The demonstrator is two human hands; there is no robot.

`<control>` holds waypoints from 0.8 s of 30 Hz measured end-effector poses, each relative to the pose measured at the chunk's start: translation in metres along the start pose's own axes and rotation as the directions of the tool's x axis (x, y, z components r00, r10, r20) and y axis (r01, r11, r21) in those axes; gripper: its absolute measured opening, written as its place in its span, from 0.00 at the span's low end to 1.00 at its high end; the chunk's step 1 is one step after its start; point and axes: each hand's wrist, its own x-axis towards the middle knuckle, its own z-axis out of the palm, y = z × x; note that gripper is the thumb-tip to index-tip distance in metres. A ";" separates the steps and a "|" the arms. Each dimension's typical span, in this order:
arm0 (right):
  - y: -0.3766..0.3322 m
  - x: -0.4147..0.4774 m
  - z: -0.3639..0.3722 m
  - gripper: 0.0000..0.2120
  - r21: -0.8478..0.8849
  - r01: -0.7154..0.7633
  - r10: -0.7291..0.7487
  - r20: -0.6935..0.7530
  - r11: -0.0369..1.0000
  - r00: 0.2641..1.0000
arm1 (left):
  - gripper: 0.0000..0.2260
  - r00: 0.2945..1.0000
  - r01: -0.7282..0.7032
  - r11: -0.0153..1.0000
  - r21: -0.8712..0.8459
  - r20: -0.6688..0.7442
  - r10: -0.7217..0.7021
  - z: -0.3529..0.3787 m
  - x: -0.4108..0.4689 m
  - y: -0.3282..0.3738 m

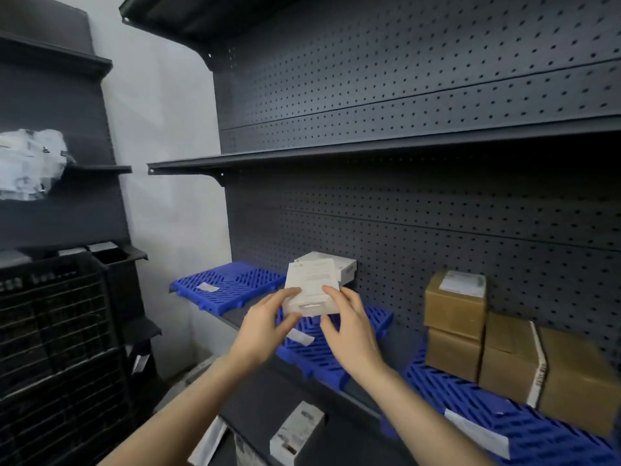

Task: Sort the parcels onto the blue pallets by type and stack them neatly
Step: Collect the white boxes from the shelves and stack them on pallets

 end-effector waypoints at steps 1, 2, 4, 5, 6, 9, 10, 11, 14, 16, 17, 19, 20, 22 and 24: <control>0.007 0.013 0.005 0.22 -0.016 -0.020 0.020 -0.011 1.000 1.000 | 0.18 1.000 -0.012 1.000 -0.012 0.011 0.012 0.006 0.016 -0.009; 0.014 0.025 0.010 0.22 -0.034 -0.037 0.037 -0.021 0.999 0.999 | 0.18 0.999 -0.024 0.999 -0.028 0.022 0.024 0.012 0.032 -0.018; 0.027 0.050 0.019 0.22 -0.075 -0.067 0.064 -0.040 0.995 0.997 | 0.17 0.997 -0.057 0.996 -0.066 0.052 0.061 0.024 0.064 -0.037; 0.033 0.062 0.025 0.22 -0.095 -0.085 0.080 -0.052 0.992 0.995 | 0.17 0.994 -0.076 0.993 -0.091 0.069 0.082 0.029 0.079 -0.047; 0.038 0.072 0.031 0.22 -0.108 -0.107 0.100 -0.064 0.988 0.993 | 0.17 0.991 -0.090 0.989 -0.117 0.088 0.101 0.033 0.092 -0.058; 0.054 0.103 0.054 0.23 -0.151 -0.162 0.151 -0.078 0.975 0.985 | 0.18 0.980 -0.121 0.980 -0.160 0.139 0.143 0.043 0.131 -0.091; 0.058 0.113 0.062 0.23 -0.171 -0.186 0.174 -0.082 0.968 0.981 | 0.18 0.975 -0.126 0.978 -0.167 0.159 0.152 0.046 0.143 -0.103; 0.062 0.122 0.069 0.24 -0.194 -0.208 0.195 -0.086 0.959 0.977 | 0.18 0.971 -0.127 0.977 -0.173 0.178 0.158 0.050 0.156 -0.114; 0.075 0.143 0.087 0.25 -0.271 -0.261 0.241 -0.106 0.927 0.965 | 0.19 0.957 -0.156 0.975 -0.159 0.219 0.189 0.061 0.185 -0.138; 0.083 0.151 0.095 0.26 -0.308 -0.274 0.246 -0.127 0.911 0.961 | 0.19 0.952 -0.194 0.970 -0.146 0.210 0.222 0.068 0.197 -0.148; 0.086 0.154 0.098 0.27 -0.331 -0.268 0.237 -0.131 0.905 0.963 | 0.19 0.952 -0.201 0.968 -0.152 0.203 0.229 0.071 0.201 -0.152; 0.091 0.159 0.102 0.29 -0.384 -0.258 0.226 -0.127 0.886 0.966 | 0.19 0.951 -0.199 0.965 -0.173 0.202 0.233 0.076 0.207 -0.160; 0.092 0.161 0.104 0.29 -0.399 -0.262 0.232 -0.122 0.879 0.965 | 0.19 0.949 -0.204 0.962 -0.183 0.204 0.240 0.078 0.209 -0.164; 0.091 0.163 0.107 0.30 -0.413 -0.263 0.237 -0.114 0.872 0.965 | 0.19 0.946 -0.214 0.956 -0.200 0.201 0.254 0.081 0.211 -0.171; 0.088 0.163 0.110 0.31 -0.420 -0.263 0.237 -0.113 0.869 0.965 | 0.20 0.943 -0.223 0.951 -0.213 0.199 0.266 0.082 0.212 -0.174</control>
